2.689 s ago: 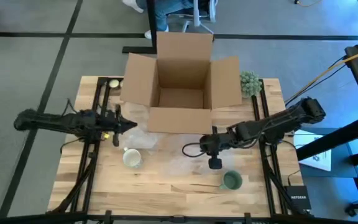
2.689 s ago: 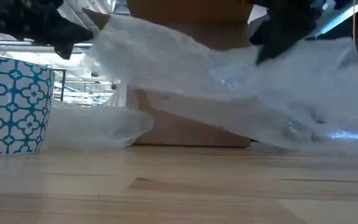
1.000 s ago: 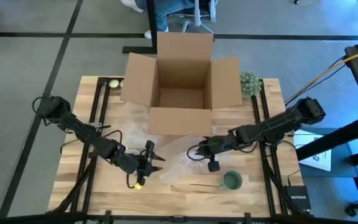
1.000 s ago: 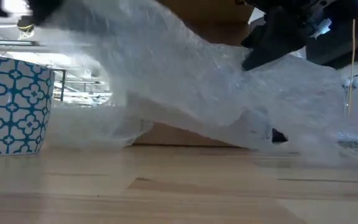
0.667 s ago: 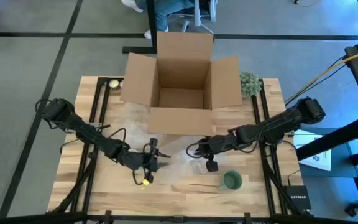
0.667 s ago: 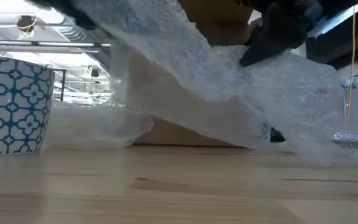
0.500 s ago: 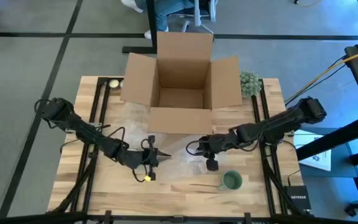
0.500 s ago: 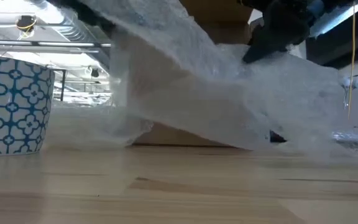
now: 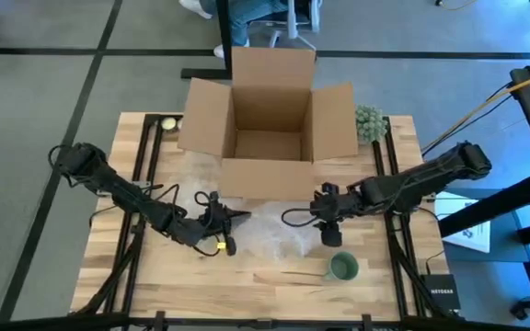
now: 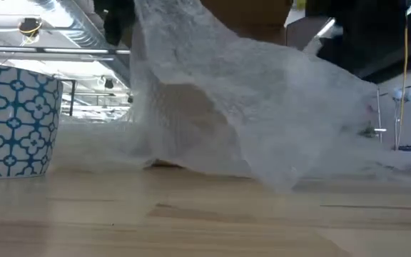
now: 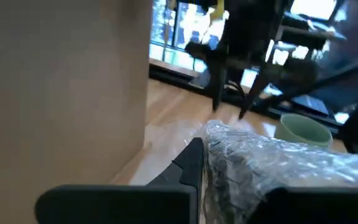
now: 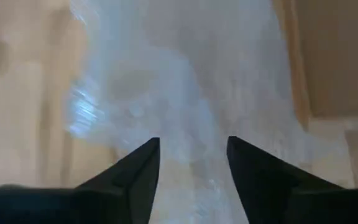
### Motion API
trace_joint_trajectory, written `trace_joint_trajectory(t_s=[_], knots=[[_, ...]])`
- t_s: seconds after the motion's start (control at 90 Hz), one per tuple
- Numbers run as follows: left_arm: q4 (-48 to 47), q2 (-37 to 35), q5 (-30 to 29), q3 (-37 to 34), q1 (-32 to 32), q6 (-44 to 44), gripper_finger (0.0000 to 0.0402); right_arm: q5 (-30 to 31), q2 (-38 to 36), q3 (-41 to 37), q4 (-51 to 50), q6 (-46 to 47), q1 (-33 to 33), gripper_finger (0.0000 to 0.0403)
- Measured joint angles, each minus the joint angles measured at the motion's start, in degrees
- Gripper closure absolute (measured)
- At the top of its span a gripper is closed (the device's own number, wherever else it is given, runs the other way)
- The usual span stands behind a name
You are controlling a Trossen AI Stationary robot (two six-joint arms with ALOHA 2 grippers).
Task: Wrap mug
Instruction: Prepare the bubble wrap
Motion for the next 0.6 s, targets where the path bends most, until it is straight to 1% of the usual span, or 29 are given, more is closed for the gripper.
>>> trace_joint_trajectory(t_s=[0.1, 0.178, 0.278, 0.422, 0.6], knots=[[-0.17, 0.0, -2.28, 0.0, 0.22, -1.68, 0.04, 0.83, 0.86, -5.64, 7.13, 1.96, 0.0, 0.0226], [-0.4, 0.0, -3.18, 0.0, 0.26, -1.63, 0.04, 1.8, 1.48, -7.73, 10.18, 3.06, -0.02, 0.0226], [-0.35, 0.0, -4.6, 0.0, 0.41, -1.64, 0.04, 2.64, 2.29, -9.79, 8.85, 3.1, -0.06, 0.0226], [-0.33, 0.0, -6.54, 0.0, 0.86, -1.86, 0.04, 4.27, 4.57, -11.18, 10.05, 0.89, -0.07, 0.0226], [-0.36, 0.0, -8.77, -0.01, 1.38, -2.1, 0.04, 2.47, 7.75, -11.91, 6.29, 0.84, -0.02, 0.0226]])
